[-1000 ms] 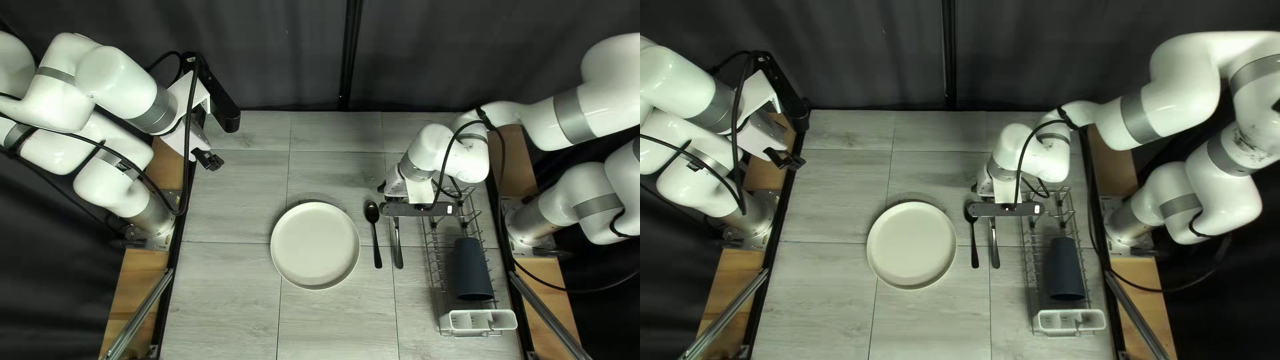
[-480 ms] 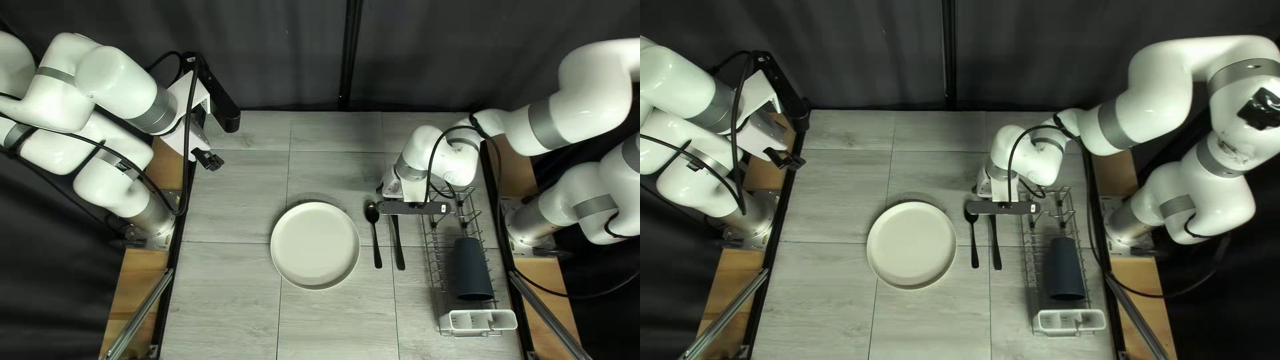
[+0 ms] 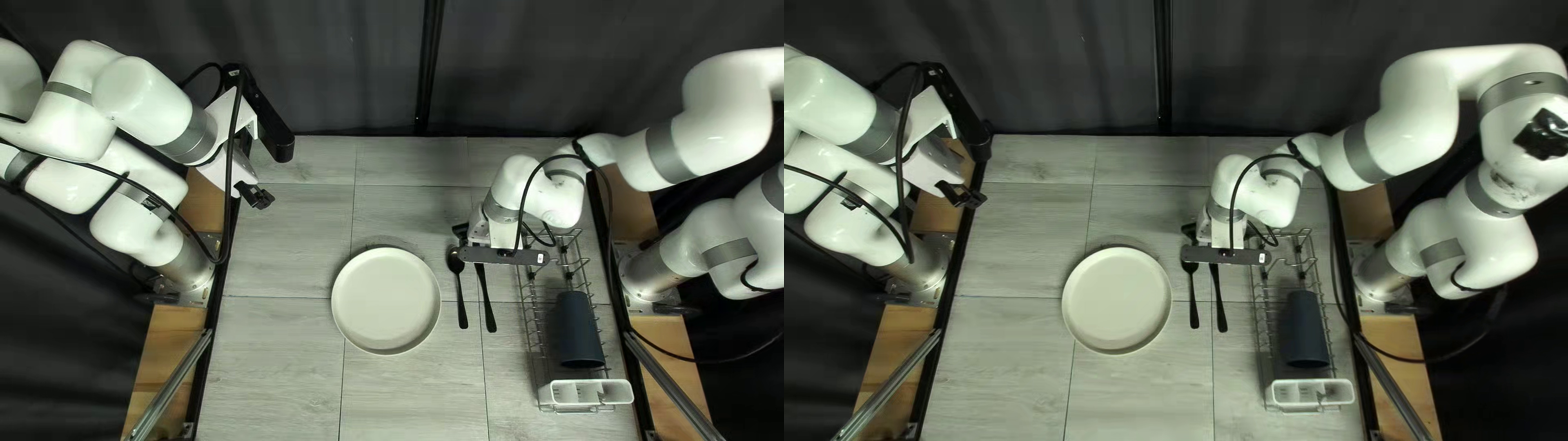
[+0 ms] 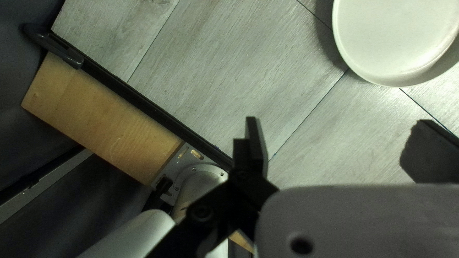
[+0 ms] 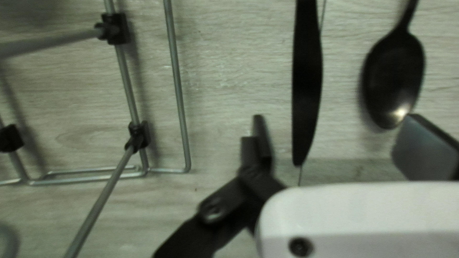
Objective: Pick up and place plate onto table. Place down one fork to the left of the plate. Place spoon and knife to the right of the plate. Place cup above the knife and spoon
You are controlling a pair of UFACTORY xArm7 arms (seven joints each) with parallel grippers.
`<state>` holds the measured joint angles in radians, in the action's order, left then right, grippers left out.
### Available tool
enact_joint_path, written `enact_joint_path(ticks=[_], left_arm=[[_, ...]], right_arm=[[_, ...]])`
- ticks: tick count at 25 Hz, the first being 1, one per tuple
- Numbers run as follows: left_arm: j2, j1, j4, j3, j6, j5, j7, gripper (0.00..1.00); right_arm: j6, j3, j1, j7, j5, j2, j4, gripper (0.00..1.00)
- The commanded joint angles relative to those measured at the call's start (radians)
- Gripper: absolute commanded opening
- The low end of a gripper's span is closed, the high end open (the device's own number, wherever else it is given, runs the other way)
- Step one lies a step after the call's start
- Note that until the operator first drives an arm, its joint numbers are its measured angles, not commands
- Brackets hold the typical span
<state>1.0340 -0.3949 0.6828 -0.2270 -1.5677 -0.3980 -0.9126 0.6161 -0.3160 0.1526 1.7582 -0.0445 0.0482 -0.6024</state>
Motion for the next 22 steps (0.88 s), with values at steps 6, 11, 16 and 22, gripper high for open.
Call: enact_joint_path(ticks=[6,11,16,22], left_arm=[[0.0,0.0,0.0,0.0,0.0,0.0,0.0,1.0],[0.0,0.0,0.0,0.0,0.0,0.0,0.0,1.0],[0.0,0.0,0.0,0.0,0.0,0.0,0.0,1.0],[0.0,0.0,0.0,0.0,0.0,0.0,0.0,1.0]], right_arm=[[0.323,0.112,-0.032,-0.377,0.188,0.146,-0.152,1.0],[0.323,0.112,-0.032,-0.377,0.188,0.146,-0.152,1.0],[0.361,0.124,-0.032,-0.398,0.215,0.154,-0.171,1.0],[0.68,0.231,0.004,-0.647,0.19,0.171,-0.27,1.0]])
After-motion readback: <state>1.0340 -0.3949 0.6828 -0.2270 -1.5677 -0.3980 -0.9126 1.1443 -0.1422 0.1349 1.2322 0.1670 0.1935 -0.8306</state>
